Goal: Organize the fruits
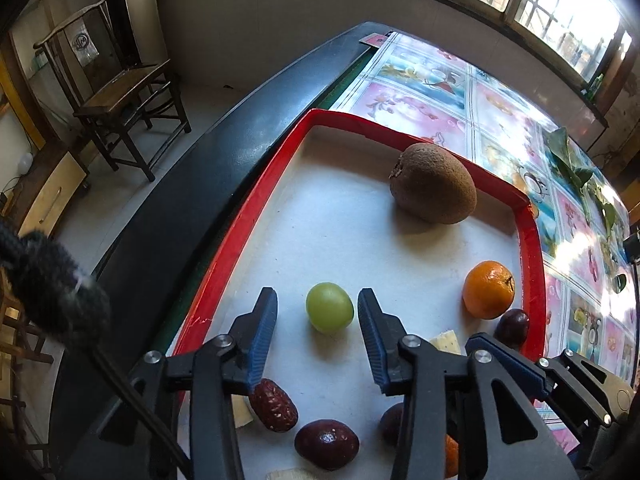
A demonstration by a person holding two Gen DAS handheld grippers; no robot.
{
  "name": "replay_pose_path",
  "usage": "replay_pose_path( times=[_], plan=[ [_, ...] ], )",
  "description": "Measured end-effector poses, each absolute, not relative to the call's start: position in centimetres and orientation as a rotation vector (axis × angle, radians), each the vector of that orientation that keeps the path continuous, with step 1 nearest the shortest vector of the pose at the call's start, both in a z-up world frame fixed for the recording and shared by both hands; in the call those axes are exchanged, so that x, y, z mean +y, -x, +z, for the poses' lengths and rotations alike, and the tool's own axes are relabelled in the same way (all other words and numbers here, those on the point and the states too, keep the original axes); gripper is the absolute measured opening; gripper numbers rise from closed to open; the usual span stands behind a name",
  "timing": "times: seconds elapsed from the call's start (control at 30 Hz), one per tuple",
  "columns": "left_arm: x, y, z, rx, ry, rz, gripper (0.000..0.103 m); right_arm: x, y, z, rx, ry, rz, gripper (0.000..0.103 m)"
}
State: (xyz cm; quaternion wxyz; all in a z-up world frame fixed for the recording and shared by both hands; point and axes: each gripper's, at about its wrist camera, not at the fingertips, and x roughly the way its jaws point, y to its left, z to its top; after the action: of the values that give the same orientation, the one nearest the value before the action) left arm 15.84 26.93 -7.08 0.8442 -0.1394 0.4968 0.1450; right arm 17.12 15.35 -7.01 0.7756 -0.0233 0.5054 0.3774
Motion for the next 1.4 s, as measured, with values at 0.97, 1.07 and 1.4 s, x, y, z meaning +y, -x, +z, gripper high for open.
replay_pose_path(
  times=[0.97,1.07,1.4],
  plan=[
    [18.2,-3.4,-2.0,0.853,0.144,0.346,0.078,1.2,-8.5,-3.8,0.957,0.056,0.86,0.073],
    [17.5,-2.1,-1.8,0.853,0.13,0.344,0.078,1.1,-7.8,-3.6,0.927,0.131,0.909,0.077],
    [15.1,2.0,-0.9,0.814,0.039,0.356,0.08,1.4,-5.0,-2.9,0.834,0.284,1.085,0.08]
  ],
)
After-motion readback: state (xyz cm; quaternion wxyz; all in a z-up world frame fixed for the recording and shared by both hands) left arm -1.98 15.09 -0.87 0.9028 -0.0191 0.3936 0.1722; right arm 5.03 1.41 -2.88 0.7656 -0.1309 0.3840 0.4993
